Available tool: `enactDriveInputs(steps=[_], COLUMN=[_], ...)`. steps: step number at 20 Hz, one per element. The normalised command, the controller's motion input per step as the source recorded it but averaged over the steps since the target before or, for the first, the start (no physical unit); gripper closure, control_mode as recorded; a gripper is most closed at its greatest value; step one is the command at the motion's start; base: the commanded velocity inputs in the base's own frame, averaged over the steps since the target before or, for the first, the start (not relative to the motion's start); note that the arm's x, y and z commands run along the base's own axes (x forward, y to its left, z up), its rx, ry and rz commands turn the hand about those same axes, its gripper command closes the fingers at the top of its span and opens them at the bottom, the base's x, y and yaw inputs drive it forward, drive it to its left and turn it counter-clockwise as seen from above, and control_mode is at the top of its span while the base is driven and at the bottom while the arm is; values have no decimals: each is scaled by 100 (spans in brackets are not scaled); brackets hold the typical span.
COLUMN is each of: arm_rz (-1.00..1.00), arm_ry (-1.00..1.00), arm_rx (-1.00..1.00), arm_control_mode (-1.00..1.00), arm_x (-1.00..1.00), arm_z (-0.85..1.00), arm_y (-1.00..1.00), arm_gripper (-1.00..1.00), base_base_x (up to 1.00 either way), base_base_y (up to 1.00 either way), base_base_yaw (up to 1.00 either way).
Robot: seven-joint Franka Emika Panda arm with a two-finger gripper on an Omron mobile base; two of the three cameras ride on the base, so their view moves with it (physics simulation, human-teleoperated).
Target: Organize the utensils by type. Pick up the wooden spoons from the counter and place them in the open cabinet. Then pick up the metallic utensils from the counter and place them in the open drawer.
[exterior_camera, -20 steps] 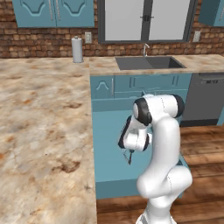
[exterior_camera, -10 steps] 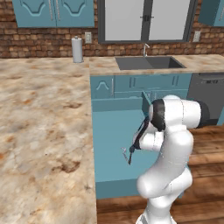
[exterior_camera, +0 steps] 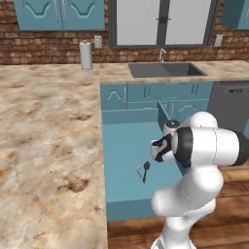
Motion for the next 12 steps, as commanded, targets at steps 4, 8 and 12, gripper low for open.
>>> enactDriveInputs(steps=[4, 8, 12], arm_rz=[-8, -6, -3], arm_ry=[25, 24, 15], arm_rx=[-1, 0, -1], arm_control_mode=[-100, -100, -100], arm_x=[5, 1, -5], arm_z=[100, 100, 100], arm_y=[8, 0, 0], arm_gripper=[-100, -100, -100], base_base_x=[0, 0, 0], base_base_y=[0, 0, 0], base_base_yaw=[0, 0, 0])
